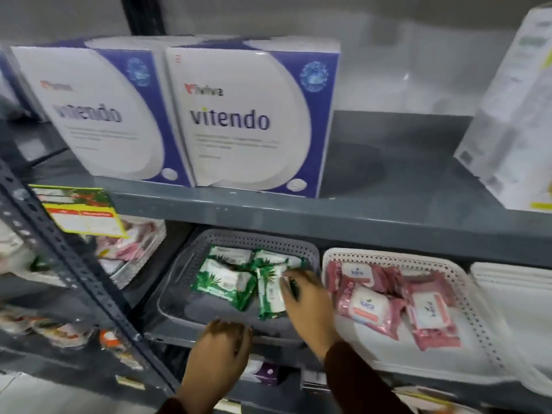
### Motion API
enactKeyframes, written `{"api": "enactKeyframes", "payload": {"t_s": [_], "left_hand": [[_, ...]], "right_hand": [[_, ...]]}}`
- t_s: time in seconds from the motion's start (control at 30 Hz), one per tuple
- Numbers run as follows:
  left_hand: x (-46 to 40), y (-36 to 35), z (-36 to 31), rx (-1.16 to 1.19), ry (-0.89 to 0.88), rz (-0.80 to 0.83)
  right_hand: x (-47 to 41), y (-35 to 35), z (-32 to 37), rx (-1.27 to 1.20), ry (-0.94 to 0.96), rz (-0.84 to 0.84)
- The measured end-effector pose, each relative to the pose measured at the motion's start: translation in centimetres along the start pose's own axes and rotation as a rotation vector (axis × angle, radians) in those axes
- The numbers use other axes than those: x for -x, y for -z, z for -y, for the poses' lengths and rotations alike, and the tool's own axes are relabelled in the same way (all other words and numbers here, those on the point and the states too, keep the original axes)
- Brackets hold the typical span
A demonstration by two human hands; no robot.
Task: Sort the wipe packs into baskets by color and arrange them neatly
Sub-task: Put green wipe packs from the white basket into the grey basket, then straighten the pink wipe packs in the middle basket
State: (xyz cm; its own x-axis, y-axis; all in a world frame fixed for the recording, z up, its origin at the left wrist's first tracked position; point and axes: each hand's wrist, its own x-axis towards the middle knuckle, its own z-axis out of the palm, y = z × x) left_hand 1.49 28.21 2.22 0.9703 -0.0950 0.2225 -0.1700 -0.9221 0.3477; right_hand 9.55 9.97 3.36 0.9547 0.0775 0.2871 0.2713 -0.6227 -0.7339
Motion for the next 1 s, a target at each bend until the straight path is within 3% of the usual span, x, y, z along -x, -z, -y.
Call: {"api": "enactKeyframes", "payload": {"t_s": [0.17, 0.23, 0.33, 0.43, 0.53, 0.77, 0.83, 0.9, 1.0], "left_hand": [[-3.2, -2.7, -7.6, 0.189, -0.182, -0.020], [-4.9, -4.5, -11.1, 0.231, -0.310, -0.035], [-8.1, -7.9, -15.6, 0.203, -0.450, -0.030], [-10.7, -10.6, -18.0, 0.032, -0.516, 0.076], [-12.2, -11.9, -18.3, -0.107, -0.499, 0.161], [-12.2, -12.1, -18.3, -0.004, -0.409, 0.265], [-11.9, -12.1, -18.4, 0.017, -0.393, 0.272], [-11.6, -12.1, -18.4, 0.037, -0.374, 0.275], [-11.4, -12.1, -18.4, 0.081, -0.363, 0.279]], "right_hand": [[3.5, 10.7, -9.3, 0.121, -0.317, -0.335], [4.0, 13.7, -12.3, 0.256, -0.471, -0.339], [3.9, 16.7, -14.9, 0.379, -0.584, -0.187], [3.3, 17.9, -16.3, 0.398, -0.571, -0.067], [3.0, 18.3, -17.2, 0.426, -0.549, -0.051], [3.0, 19.5, -18.4, 0.359, -0.574, -0.112], [2.8, 20.4, -18.7, 0.445, -0.556, -0.006], [2.7, 21.7, -19.2, 0.549, -0.408, 0.164], [3.1, 23.1, -19.6, 0.343, -0.308, 0.317]]}}
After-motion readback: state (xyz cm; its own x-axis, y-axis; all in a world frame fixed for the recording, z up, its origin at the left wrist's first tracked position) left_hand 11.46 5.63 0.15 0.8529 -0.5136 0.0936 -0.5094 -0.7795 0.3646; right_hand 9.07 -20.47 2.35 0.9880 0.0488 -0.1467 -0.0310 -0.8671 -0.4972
